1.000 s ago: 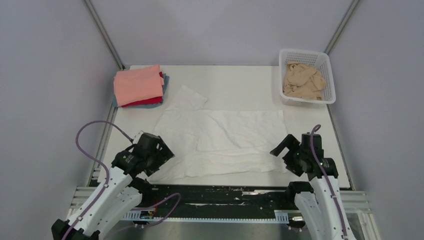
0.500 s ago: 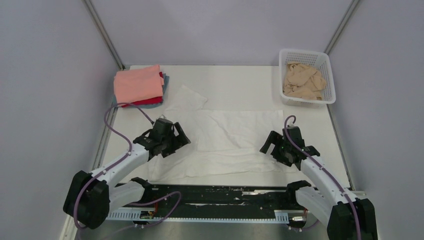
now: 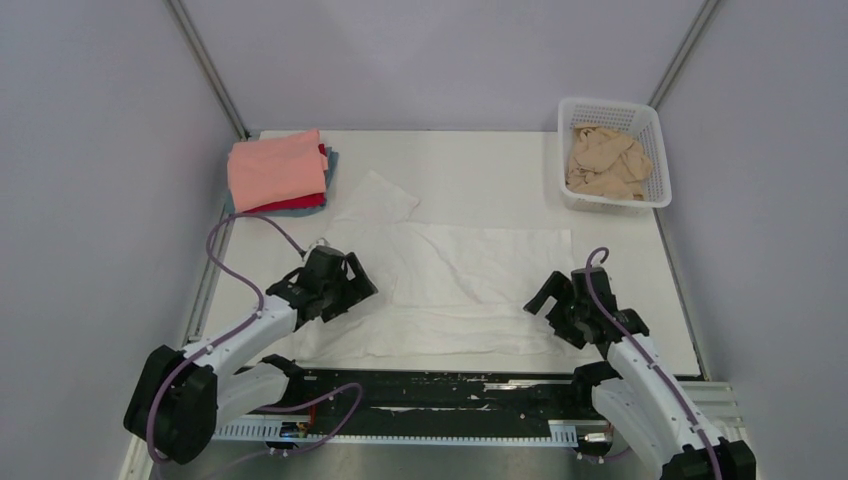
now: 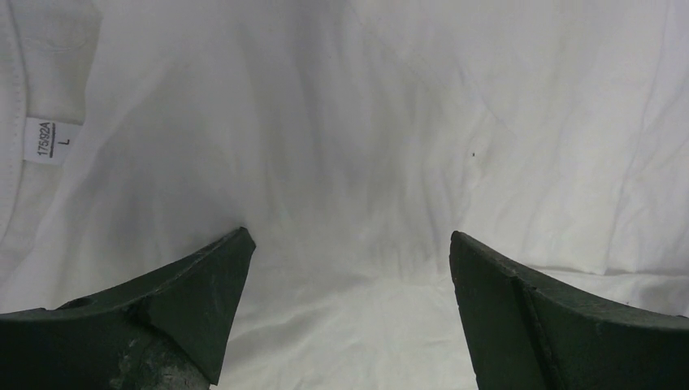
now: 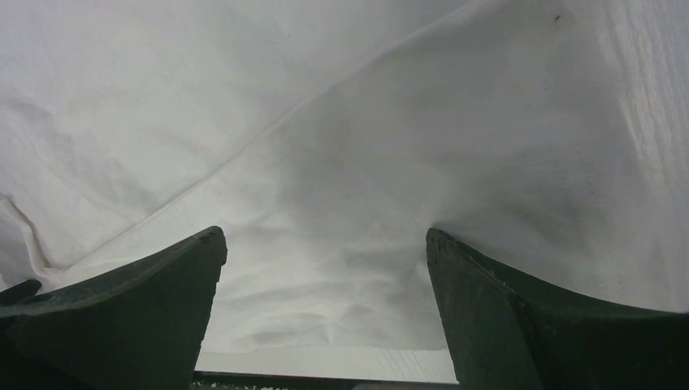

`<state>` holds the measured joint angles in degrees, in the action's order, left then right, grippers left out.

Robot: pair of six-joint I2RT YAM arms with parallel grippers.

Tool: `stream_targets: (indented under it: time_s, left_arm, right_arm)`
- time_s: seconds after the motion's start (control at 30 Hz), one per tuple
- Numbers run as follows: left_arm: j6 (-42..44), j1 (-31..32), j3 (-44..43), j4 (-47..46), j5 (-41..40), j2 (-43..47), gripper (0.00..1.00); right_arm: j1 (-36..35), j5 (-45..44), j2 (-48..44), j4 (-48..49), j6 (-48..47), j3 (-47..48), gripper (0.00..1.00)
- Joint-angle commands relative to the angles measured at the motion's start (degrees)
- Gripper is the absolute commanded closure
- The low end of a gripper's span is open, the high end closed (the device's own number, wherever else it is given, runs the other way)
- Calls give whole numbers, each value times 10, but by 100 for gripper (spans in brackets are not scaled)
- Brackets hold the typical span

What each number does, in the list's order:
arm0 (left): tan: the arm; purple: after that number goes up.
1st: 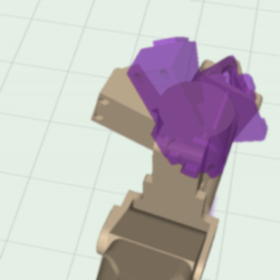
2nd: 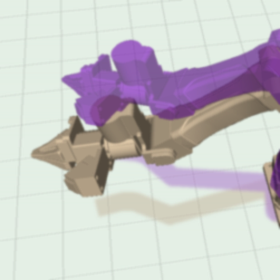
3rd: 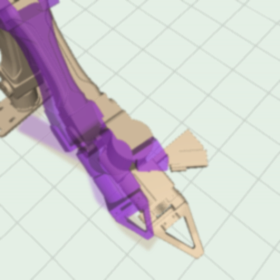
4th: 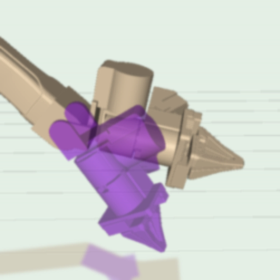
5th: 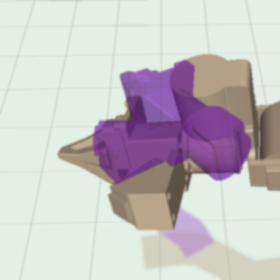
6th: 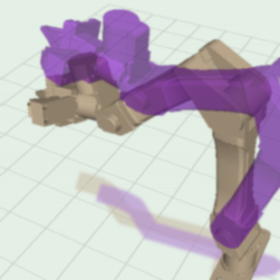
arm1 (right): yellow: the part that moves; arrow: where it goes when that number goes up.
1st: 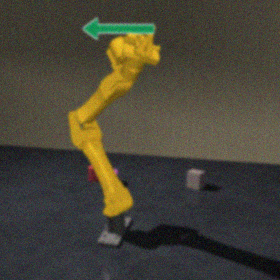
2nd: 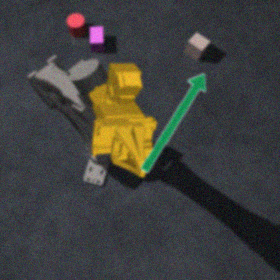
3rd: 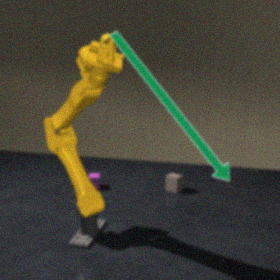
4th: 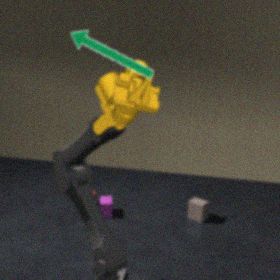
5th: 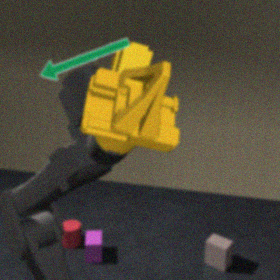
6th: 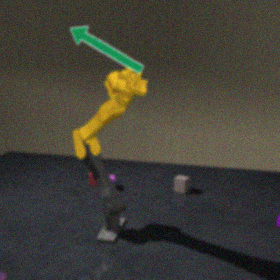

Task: Fold and stack the t-shirts
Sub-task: Grab the side of the flattened tshirt furthest away from the robot with both arms

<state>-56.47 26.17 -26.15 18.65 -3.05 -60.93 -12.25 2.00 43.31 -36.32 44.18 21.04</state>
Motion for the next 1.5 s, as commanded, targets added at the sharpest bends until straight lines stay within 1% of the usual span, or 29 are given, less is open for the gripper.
stream_targets:
  time_s: [0.0, 0.1, 0.23, 0.37, 0.4, 0.47, 0.53, 0.6, 0.63, 0.67, 0.7, 0.73, 0.77, 0.8, 0.83, 0.87, 0.9, 0.93, 0.97, 1.0, 1.03, 1.07, 1.1, 1.13, 1.17, 1.2, 1.3, 1.37, 1.47]
  left_arm:
    - [5, 1, -3, 57, -46, 23, 0]
    - [13, 0, -15, 93, -58, 29, 0]
    - [12, 1, -41, 138, -92, 41, 0]
    - [32, 0, -85, 140, -91, 52, 0]
    - [39, 0, -111, 137, -94, 48, 0]
    - [56, 0, -158, 134, -111, 28, 0]
    - [74, -11, -208, 111, -114, -13, 0]
    - [104, -52, -258, 67, -77, -71, 0]
    - [111, -63, -299, 47, -55, -122, 0]
    - [124, -85, -327, 44, -44, -149, 0]
    - [131, -93, -387, 45, -26, -209, 0]
    - [149, -105, -418, 45, -21, -239, 0]
    - [158, -108, -485, 48, -20, -302, 0]
    - [178, -110, -521, 53, -25, -332, 0]
    - [190, -110, -601, 69, -36, -400, 0]
    - [206, -112, -645, 82, -53, -437, 0]
    - [212, -114, -742, 116, -58, -505, 0]
    - [230, -122, -790, 126, -55, -574, 0]
    - [238, -126, -870, 138, -52, -608, 0]
    - [248, -133, -908, 142, -46, -670, 0]
    - [253, -138, -983, 159, -37, -698, 0]
    - [257, -147, -1017, 170, -15, -749, 0]
    - [256, -151, -1070, 185, -5, -769, 0]
    - [250, -156, -1085, 186, 18, -795, 0]
    - [247, -159, -1084, 165, 35, -800, 0]
    - [238, -162, -1057, 130, 62, -802, 0]
    - [220, -165, -999, 78, 71, -794, 0]
    - [217, -164, -990, 78, 80, -798, 0]
    - [217, -164, -1004, 118, 107, -814, 0]
  right_arm:
    - [-3, 6, -53, -109, 45, -7, 0]
    - [-7, 8, -62, -124, 45, 1, 0]
    - [-7, -35, -77, -164, 48, 40, 0]
    - [-7, -39, -109, -127, 21, 73, 0]
    - [-6, -46, -109, -116, 13, 88, 0]
    - [-6, -34, -108, -60, -19, 104, 0]
    - [-7, -58, -100, -3, -10, 128, 0]
    - [-6, -64, -93, 86, -31, 127, 0]
    - [-6, -85, -87, 117, -31, 123, 0]
    - [-6, -106, -79, 146, -36, 119, 0]
    - [-6, -123, -68, 171, -53, 117, 0]
    - [-6, -136, -55, 185, -68, 120, 0]
    - [-6, -152, -37, 193, -74, 123, 0]
    - [-5, -163, -24, 200, -86, 127, 0]
    - [-6, -175, -11, 206, -105, 132, 0]
    - [-5, -191, 2, 207, -119, 138, 0]
    - [-5, -201, 14, 208, -130, 143, 0]
    - [-5, -207, 24, 207, -139, 146, 0]
    - [-4, -206, 32, 207, -138, 148, 0]
    - [-5, -201, 37, 210, -139, 146, 0]
    - [-5, -193, 43, 214, -147, 144, 0]
    - [-4, -188, 48, 217, -153, 143, 0]
    - [-4, -190, 51, 217, -156, 143, 0]
    - [-3, -191, 53, 218, -158, 143, 0]
    - [-3, -191, 55, 218, -158, 143, 0]
    - [-2, -190, 56, 218, -159, 143, 0]
    - [-3, -180, 54, 218, -161, 143, 0]
    - [-3, -180, 49, 218, -161, 141, 0]
    - [-3, -180, 44, 218, -161, 139, 0]
